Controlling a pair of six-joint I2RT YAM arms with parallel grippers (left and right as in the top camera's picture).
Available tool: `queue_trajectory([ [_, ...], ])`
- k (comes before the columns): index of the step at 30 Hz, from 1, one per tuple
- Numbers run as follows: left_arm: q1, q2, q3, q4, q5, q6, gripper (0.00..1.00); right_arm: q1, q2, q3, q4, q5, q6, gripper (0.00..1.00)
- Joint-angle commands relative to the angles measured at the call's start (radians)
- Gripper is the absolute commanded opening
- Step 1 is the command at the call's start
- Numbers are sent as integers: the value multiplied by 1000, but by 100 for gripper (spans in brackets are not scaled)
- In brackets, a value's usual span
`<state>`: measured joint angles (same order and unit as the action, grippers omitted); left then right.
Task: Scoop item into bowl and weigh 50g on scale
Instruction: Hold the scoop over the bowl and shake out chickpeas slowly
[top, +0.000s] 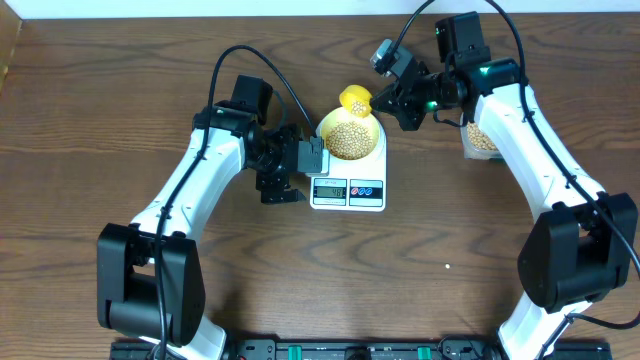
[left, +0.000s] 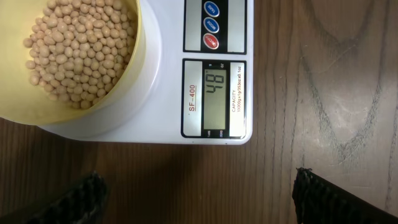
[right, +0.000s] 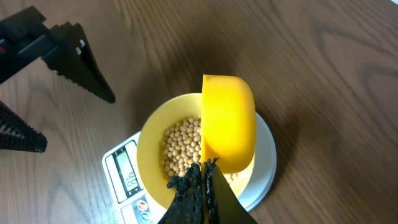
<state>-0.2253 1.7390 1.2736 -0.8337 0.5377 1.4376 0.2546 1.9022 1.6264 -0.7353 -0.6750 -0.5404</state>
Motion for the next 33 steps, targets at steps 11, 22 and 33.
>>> queue_trajectory([
  [11, -2, 5, -8, -5, 16, 7, 98, 0, -27, -4, 3, -42, 13, 1],
  [22, -2, 5, -8, -5, 16, 7, 98, 1, -27, -4, 3, -42, 13, 1],
  [33, -2, 5, -8, -5, 16, 7, 98, 1, -27, -4, -27, -90, -58, 1],
])
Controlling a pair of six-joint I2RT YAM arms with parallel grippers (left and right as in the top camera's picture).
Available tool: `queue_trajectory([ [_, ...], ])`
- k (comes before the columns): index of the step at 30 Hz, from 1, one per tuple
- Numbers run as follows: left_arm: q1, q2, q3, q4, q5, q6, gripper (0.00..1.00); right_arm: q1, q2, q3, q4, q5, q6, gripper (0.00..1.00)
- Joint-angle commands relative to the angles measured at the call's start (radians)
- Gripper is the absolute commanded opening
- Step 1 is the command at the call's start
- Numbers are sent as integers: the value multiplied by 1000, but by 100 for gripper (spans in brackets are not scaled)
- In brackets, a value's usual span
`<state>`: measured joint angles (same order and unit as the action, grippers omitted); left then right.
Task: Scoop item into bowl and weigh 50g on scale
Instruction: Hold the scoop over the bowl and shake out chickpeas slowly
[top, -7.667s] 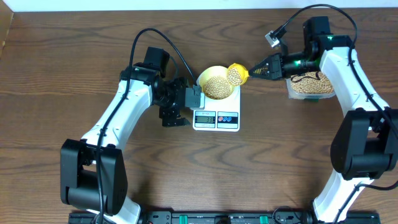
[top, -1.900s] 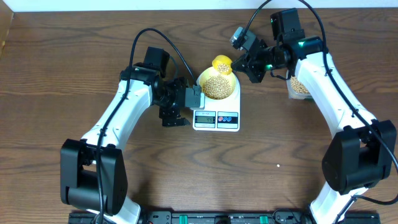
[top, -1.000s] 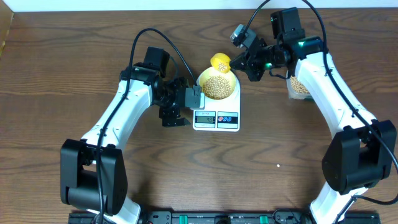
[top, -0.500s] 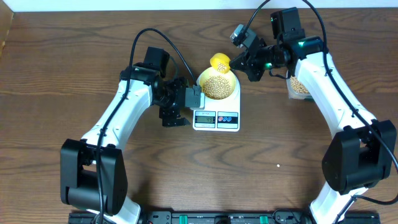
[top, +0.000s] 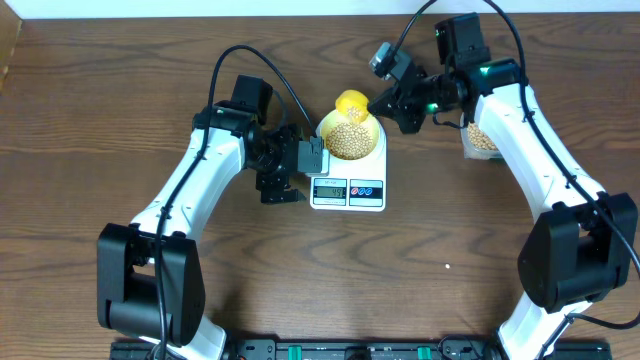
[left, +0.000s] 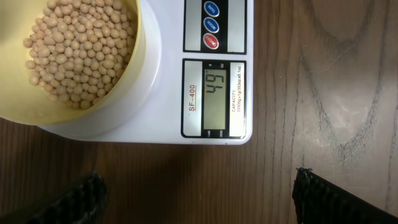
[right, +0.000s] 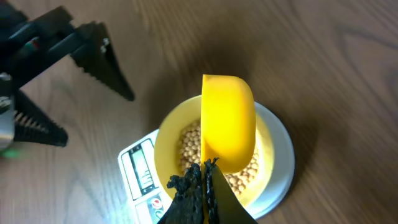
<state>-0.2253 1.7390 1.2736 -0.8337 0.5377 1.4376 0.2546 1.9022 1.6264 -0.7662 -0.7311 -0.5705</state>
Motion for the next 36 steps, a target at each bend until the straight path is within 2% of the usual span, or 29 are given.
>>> queue_trajectory([
  [1, -2, 5, -8, -5, 16, 7, 98, 1, -27, -4, 17, 5, 10, 1],
  [4, -2, 5, -8, -5, 16, 7, 98, 3, -27, -4, 4, -11, -22, 1],
  [13, -2, 5, -8, -5, 16, 7, 98, 2, -27, -4, 22, -4, 9, 1],
  [16, -2, 5, -8, -5, 16, 7, 98, 12, -27, -4, -31, -50, -109, 1],
  [20, -2, 5, -8, -5, 16, 7, 98, 15, -27, -4, 3, 36, -16, 1],
  [25, -2, 5, -8, -5, 16, 7, 97, 15, -27, -4, 16, 60, -7, 1],
  [27, -2, 5, -8, -5, 16, 7, 98, 20, -27, -4, 3, 49, -60, 1],
  [36, -2, 5, -8, -5, 16, 7, 98, 21, -27, -4, 22, 50, 2, 1],
])
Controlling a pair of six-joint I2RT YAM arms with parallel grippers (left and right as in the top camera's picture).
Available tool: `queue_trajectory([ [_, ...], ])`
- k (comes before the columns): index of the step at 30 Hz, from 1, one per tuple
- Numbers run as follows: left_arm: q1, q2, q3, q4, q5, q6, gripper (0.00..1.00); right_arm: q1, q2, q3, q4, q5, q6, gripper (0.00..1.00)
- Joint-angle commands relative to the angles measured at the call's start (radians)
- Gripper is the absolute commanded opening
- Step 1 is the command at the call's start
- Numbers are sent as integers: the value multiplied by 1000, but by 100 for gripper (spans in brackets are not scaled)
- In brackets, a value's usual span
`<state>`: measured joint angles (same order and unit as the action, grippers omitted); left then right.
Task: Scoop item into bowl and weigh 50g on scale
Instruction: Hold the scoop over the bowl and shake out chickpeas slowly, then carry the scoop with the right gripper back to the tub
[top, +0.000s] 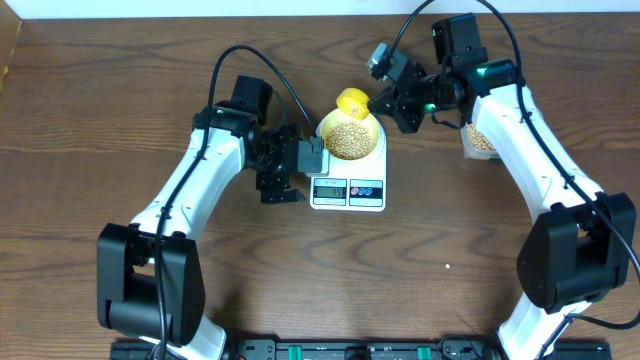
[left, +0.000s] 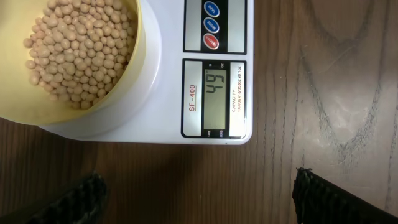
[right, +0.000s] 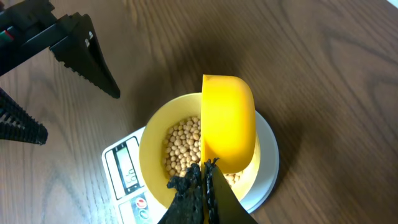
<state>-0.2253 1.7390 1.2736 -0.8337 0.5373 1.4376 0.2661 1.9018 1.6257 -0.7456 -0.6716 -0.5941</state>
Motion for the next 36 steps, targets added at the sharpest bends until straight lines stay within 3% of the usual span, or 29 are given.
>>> queue_trajectory([
  [1, -2, 5, -8, -5, 16, 7, 97, 10, -26, -3, 2, -16, 25, 1],
  [22, -2, 5, -8, -5, 16, 7, 98, -6, -26, -3, 5, -52, 53, 1],
  [29, -2, 5, -8, -5, 16, 7, 97, -43, -26, -3, 77, -125, 259, 1],
  [36, -2, 5, -8, -5, 16, 7, 97, -175, -26, -3, 100, -376, 437, 1],
])
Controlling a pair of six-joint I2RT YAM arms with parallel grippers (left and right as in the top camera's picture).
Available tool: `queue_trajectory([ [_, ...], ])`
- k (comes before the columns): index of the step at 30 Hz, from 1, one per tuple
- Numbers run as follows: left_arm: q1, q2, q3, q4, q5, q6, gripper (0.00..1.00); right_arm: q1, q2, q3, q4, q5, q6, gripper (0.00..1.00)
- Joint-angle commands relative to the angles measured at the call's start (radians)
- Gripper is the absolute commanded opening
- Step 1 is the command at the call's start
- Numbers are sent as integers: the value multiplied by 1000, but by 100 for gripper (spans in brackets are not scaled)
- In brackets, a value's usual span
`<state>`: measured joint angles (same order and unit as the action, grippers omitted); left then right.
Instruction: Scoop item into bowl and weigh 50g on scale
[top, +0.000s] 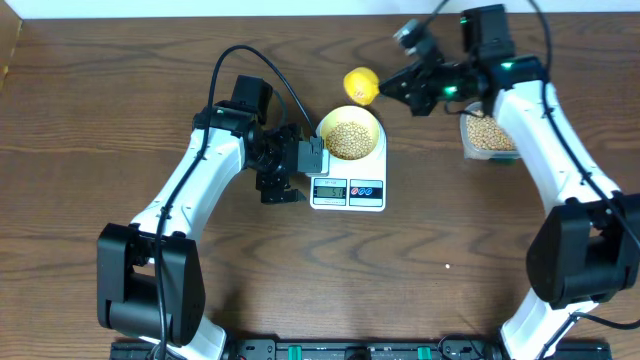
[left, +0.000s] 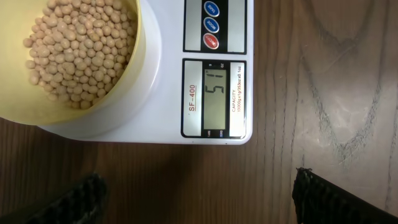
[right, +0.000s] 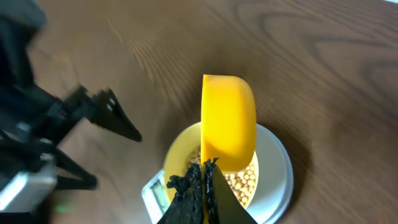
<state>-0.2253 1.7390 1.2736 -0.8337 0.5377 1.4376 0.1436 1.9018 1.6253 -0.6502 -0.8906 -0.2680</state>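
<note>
A yellow bowl (top: 351, 135) of soybeans sits on the white scale (top: 348, 188). In the left wrist view the scale's display (left: 215, 98) reads 51. My right gripper (top: 392, 85) is shut on the handle of a yellow scoop (top: 360, 85), held above the table just behind the bowl; in the right wrist view the scoop (right: 227, 122) hangs over the bowl (right: 214, 162). My left gripper (left: 196, 196) is open beside the scale's left front, its fingertips (left: 84, 196) over bare wood with nothing between them.
A clear container of soybeans (top: 488, 135) stands at the right, under my right arm. Black cables run along both arms. The table's front edge has a black rail.
My right gripper has risen and moved right with the scoop, away from the bowl's rim. The display has gone from 49 to 51. My left arm has not moved.
The scoop was tipped over the bowl's back rim with the display at 48. It stayed there while the reading was 49 at the two later moments. Now the scoop is held higher and further back, and the display reads 51.
</note>
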Motion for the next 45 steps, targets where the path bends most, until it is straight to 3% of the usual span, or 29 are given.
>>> queue_trajectory([
  [1, -2, 5, -8, -5, 16, 7, 98, -68, -26, -3, 3, -171, 129, 1],
  [9, -2, 5, -8, -5, 16, 7, 98, -104, -26, -3, -19, -150, 207, 1],
  [14, -2, 5, -8, -5, 16, 7, 98, -182, -47, -2, -147, 18, 199, 1],
  [19, -2, 5, -8, -5, 16, 7, 98, -321, -177, 2, -238, 149, 200, 1],
  [22, -2, 5, -8, -5, 16, 7, 98, -368, -261, 2, -284, 357, 201, 1],
  [26, -2, 5, -8, -5, 16, 7, 97, -367, -287, -1, -344, 624, 201, 1],
  [31, -2, 5, -8, -5, 16, 7, 97, -347, -230, -3, -383, 772, 205, 1],
  [45, -2, 5, -8, -5, 16, 7, 98, -323, -118, -3, -408, 942, 125, 1],
])
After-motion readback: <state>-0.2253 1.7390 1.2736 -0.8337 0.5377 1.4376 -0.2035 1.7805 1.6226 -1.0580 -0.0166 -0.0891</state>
